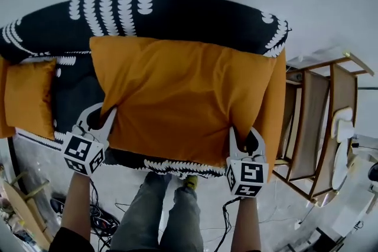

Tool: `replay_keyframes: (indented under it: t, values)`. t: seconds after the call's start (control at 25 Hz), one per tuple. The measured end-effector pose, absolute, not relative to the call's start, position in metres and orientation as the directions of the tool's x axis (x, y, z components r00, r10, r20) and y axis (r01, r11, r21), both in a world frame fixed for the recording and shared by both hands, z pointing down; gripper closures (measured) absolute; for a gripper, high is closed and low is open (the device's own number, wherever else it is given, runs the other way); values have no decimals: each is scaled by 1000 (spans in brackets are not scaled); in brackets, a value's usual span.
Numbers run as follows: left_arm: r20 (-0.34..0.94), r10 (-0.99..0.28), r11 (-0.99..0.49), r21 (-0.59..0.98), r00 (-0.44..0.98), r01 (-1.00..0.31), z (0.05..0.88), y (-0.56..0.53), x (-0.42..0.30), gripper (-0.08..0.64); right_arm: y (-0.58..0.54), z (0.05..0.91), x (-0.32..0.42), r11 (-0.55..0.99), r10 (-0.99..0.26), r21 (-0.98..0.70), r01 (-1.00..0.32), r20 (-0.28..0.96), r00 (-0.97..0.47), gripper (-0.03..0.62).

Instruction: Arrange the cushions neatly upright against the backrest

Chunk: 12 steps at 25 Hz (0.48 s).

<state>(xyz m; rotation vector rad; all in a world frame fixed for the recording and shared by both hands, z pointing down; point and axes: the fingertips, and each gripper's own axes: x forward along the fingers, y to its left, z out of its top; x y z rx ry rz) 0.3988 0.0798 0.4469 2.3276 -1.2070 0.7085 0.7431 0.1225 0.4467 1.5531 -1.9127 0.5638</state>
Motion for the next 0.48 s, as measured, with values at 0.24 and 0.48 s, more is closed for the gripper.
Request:
replay_keyframes:
  t: [0.24,0.48]
  values:
    - [539,-682,-541,82,494,-837,400,40,406,512,82,401,751,221,-786,83,-972,605,-127,437]
    - [513,-705,-540,57,489,-840,387,1,421,511,38,390,768,235,-809,99,-967,572,-138,437]
